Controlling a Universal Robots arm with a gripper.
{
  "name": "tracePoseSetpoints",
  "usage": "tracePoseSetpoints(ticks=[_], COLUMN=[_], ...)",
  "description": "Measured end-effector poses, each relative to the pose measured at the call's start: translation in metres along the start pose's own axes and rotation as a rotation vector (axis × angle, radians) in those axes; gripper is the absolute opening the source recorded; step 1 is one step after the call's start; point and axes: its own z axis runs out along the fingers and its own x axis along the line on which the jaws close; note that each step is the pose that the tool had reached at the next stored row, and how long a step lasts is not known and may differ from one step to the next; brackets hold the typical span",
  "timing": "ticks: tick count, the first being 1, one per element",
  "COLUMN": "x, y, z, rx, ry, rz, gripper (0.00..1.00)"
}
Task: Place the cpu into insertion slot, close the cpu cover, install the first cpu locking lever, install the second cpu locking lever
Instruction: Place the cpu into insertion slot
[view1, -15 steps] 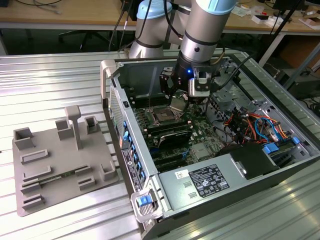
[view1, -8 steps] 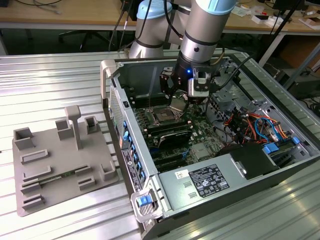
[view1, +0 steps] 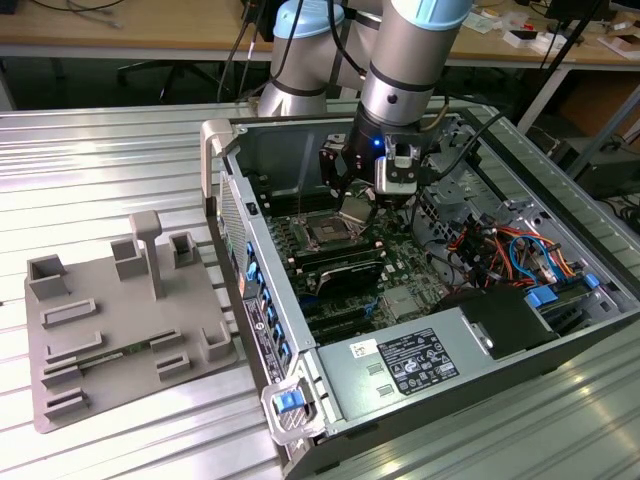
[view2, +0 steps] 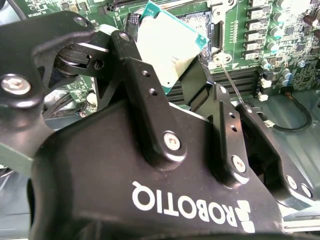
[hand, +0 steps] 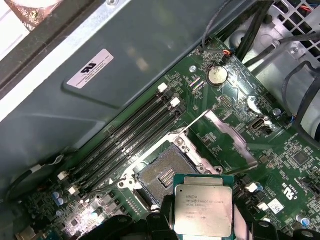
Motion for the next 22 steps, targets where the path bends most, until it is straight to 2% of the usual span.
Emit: tracePoseSetpoints(ticks=[22], x=[0.0], y=[0.0], z=[0.0008], rx=[0.0014], ry=[-0.0006], rz=[0.043], gripper=[0.55])
